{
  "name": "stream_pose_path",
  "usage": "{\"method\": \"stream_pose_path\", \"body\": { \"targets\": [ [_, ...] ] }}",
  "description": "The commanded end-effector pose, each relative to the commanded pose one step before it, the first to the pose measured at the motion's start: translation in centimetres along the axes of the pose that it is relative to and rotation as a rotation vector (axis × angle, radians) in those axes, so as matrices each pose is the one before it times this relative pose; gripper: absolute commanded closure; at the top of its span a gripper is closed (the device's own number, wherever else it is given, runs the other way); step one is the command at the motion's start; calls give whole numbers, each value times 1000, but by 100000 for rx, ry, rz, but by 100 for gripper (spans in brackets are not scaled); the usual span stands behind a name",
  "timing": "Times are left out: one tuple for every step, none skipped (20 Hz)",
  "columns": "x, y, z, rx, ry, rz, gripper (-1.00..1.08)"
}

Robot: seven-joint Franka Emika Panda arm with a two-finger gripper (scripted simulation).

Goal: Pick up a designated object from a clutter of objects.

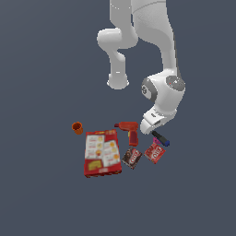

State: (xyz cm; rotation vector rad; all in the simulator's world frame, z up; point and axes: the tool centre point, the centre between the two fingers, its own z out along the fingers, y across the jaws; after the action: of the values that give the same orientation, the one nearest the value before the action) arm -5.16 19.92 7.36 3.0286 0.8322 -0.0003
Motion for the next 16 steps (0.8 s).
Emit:
{"method": "stream_pose_path", "body": {
  "targets": [
    [-56,-52,804,37,-61,-98,-92],
    [-17,2,443,0,0,0,-92],
    [-12,-31,489,14,17,-65,-92],
    [-14,4,534,0,0,0,-92],
    [-4,-29,475,12,19,-65,-92],
    [-2,5,422,0,0,0,-92],
    [7,-29,350,4,23,-65,-92],
    [7,5,302,0,0,0,-92],
    [9,5,245,0,0,0,-92],
    [9,4,189,0,0,0,-92],
    [8,3,134,0,0,0,-92],
    [5,2,80,0,0,0,-92],
    [2,1,26,0,0,0,-92],
    [0,0,0,0,0,0,108],
    [0,0,0,0,0,0,108],
    [0,0,0,0,0,0,108]
  ]
}}
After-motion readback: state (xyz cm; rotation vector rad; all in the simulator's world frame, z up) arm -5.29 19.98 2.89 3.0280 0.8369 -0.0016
